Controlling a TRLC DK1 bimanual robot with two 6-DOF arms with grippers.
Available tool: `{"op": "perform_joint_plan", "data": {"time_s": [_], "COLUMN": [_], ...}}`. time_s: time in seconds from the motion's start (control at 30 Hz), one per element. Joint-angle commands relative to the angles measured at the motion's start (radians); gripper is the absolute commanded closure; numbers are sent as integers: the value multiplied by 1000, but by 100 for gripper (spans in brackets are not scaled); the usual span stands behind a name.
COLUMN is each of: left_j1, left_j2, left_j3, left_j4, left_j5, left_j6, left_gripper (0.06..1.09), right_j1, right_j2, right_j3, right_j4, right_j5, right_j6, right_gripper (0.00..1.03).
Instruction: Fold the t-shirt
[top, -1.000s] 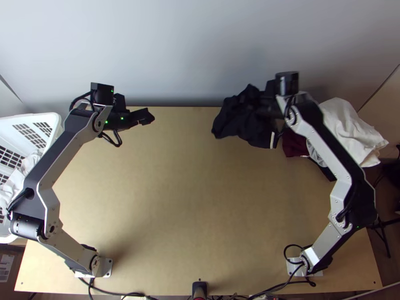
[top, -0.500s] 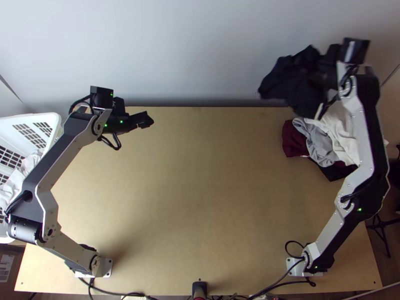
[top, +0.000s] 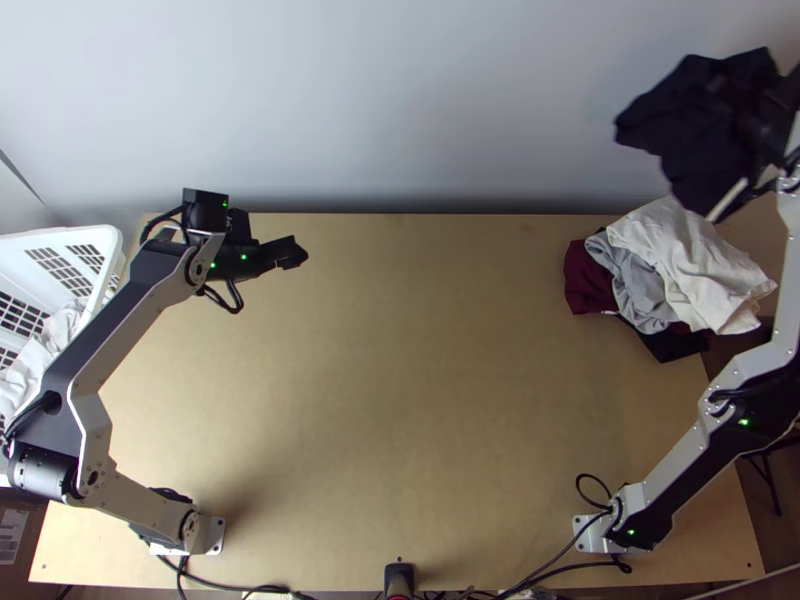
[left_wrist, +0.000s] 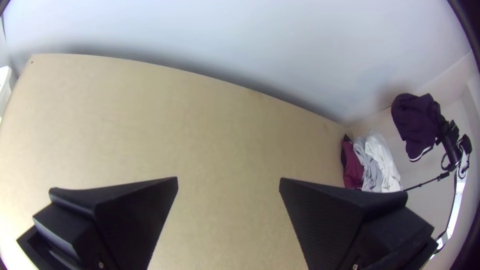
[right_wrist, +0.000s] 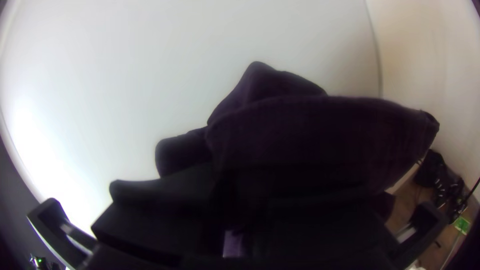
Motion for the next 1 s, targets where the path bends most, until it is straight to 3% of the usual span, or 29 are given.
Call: {"op": "perform_joint_plan", "data": {"time_s": [0.0, 0.23, 0.53, 0.97], "left_j1": [15, 18, 18, 57], "left_j2": [-32, -50, -66, -121], "left_j3": [-70, -87, -118, -172], "left_j4": [18, 35, 41, 52], "left_j5": [-1, -1, -1, -1], "left_j6": [2, 1, -4, 18], "left_gripper": [10, 10, 10, 10], "right_j1": [-140, -209, -161, -138], "right_j2": [7, -1, -53, -124], "right_j3": [-7, -96, -363, -860], "right_j4": [7, -3, 5, 238], "right_j5": [-7, -7, -7, 2], "right_j6": [-44, -59, -118, -168], "right_gripper": [100, 100, 100, 100]}}
